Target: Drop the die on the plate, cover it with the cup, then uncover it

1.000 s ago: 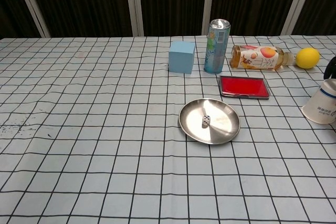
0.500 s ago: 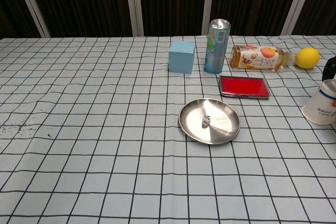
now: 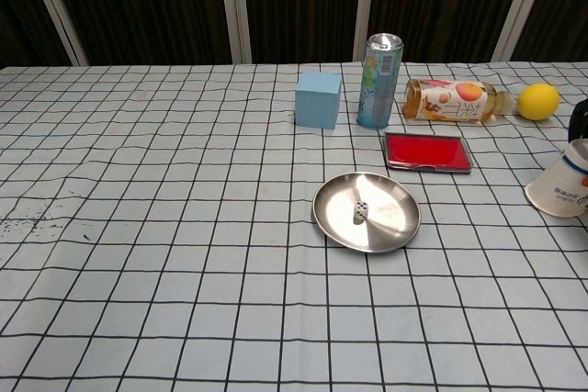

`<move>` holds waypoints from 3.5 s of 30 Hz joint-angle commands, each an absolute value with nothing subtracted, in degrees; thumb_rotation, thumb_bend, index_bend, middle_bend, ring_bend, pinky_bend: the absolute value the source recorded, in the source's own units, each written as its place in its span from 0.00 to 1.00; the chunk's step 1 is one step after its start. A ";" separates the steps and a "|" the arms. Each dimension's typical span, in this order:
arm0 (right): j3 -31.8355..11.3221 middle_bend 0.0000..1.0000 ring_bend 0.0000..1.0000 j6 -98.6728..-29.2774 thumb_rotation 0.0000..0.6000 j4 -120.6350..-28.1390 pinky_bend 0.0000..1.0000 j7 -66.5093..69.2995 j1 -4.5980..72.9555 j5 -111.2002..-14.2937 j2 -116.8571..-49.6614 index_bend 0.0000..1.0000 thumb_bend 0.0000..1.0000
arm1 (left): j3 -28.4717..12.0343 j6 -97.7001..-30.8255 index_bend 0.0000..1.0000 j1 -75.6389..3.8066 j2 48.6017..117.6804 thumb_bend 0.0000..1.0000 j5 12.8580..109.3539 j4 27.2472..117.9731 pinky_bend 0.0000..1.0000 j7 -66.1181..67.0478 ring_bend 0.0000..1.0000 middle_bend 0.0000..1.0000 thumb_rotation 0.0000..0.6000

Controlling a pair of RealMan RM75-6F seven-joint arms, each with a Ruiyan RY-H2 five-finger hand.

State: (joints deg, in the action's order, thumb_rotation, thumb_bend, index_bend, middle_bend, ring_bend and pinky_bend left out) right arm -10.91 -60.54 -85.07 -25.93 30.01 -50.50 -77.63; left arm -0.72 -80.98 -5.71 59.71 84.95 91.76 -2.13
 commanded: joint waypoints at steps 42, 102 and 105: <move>-14.11 0.48 0.23 -65.03 1.00 -103.67 0.00 -40.32 44.28 -46.90 -86.28 0.50 0.32 | -0.85 -81.37 0.16 -5.55 58.76 0.29 85.14 91.03 0.02 -5.50 0.00 0.00 1.00; -10.52 0.48 0.23 -64.28 1.00 -85.52 0.00 -35.30 44.59 -56.26 -96.23 0.54 0.33 | -0.78 -80.22 0.16 -6.12 59.13 0.29 84.82 91.16 0.02 -4.04 0.00 0.00 1.00; -9.30 0.48 0.23 -64.69 1.00 -88.00 0.00 -36.12 43.89 -57.24 -94.84 0.54 0.33 | -0.76 -80.45 0.16 -6.04 59.14 0.29 84.92 91.25 0.02 -3.93 0.00 0.00 1.00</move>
State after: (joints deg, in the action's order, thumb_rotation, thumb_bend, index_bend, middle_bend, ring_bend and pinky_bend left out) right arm -10.15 -64.49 -86.80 -35.52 44.47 -56.61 -95.79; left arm -0.76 -80.43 -6.05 59.14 84.91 91.24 -3.94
